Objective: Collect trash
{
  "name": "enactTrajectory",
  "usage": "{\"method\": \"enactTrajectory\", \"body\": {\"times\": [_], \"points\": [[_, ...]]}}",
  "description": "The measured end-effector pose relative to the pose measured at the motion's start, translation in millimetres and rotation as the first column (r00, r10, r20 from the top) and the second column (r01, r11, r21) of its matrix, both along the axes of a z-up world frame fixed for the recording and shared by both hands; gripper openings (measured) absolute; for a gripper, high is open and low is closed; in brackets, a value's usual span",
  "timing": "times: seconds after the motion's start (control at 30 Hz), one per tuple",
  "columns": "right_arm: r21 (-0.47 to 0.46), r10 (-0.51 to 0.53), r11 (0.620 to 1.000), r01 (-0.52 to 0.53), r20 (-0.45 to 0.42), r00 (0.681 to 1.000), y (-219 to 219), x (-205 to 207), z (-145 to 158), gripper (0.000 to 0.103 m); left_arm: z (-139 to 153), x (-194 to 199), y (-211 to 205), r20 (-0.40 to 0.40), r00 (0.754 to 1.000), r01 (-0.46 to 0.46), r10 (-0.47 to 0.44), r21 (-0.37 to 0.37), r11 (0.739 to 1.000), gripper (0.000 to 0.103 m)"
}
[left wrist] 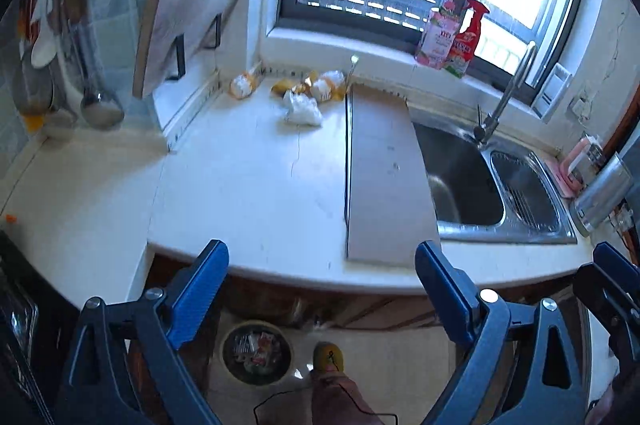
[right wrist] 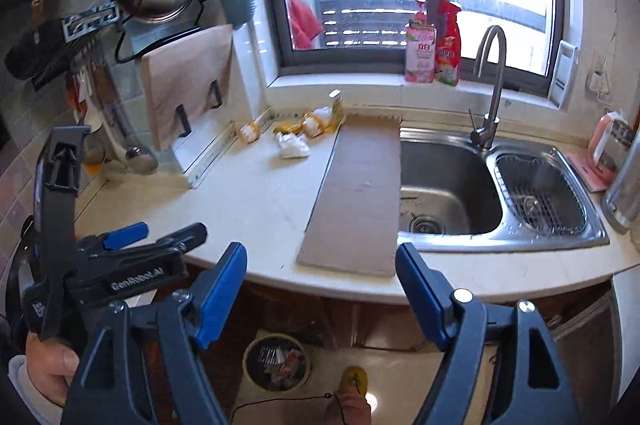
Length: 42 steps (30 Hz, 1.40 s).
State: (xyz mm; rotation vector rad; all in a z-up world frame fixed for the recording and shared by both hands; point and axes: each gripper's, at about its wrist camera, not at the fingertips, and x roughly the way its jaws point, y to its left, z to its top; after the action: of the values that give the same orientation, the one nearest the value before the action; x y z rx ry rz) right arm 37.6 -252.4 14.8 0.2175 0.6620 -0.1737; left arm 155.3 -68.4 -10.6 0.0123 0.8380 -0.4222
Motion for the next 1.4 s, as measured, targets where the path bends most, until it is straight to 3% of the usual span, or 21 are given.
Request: {"method": "enactTrajectory", "body": {"times": [0.2,0.47,0.73,0.97,1.1,1.3,1.4], "points": [[0.046,0.048,0.998,-0.047,-0.003,0.999,-55.8,73.5,-1.4,0.077,16.5,71.5,-31.5,0.069,0.995,-0.068,0.065,0.035,0.997,0.1],[0.133,0.151,0.98,-0.145,-0.035,0.988,-121.4,195.4,-18.9,0.077,3.1,200.8,-66.7,0.011,0.99,-0.142,0.142,0.113,0.983,0.1],[0.243,0.267,0.942,-0.232,-0.125,0.955,-149.4,332.5,-53.0,0.077,-54.1,290.9,-83.1,-0.108,0.972,-0.183,0.208,0.2,0.962,0.1],[0.409,0.305,0.89,-0.202,-0.203,0.93,-155.6,442.1,-107.2,0.077,-102.6,350.9,-101.2,-0.243,0.949,-0.162,0.199,0.167,0.973,0.1],[0.475,0.294,0.868,-0.148,-0.249,0.923,-154.5,486.8,-138.5,0.077,-127.3,379.7,-115.3,-0.283,0.937,-0.169,0.204,0.142,0.975,0.1],[0.537,0.262,0.84,-0.082,-0.269,0.927,-160.4,526.5,-166.8,0.077,-173.8,417.9,-127.3,-0.401,0.884,-0.209,0.238,0.116,0.971,0.1],[0.528,0.244,0.847,-0.066,-0.274,0.93,-161.3,540.3,-174.3,0.077,-187.7,428.0,-131.0,-0.436,0.865,-0.233,0.246,0.084,0.969,0.1]]}}
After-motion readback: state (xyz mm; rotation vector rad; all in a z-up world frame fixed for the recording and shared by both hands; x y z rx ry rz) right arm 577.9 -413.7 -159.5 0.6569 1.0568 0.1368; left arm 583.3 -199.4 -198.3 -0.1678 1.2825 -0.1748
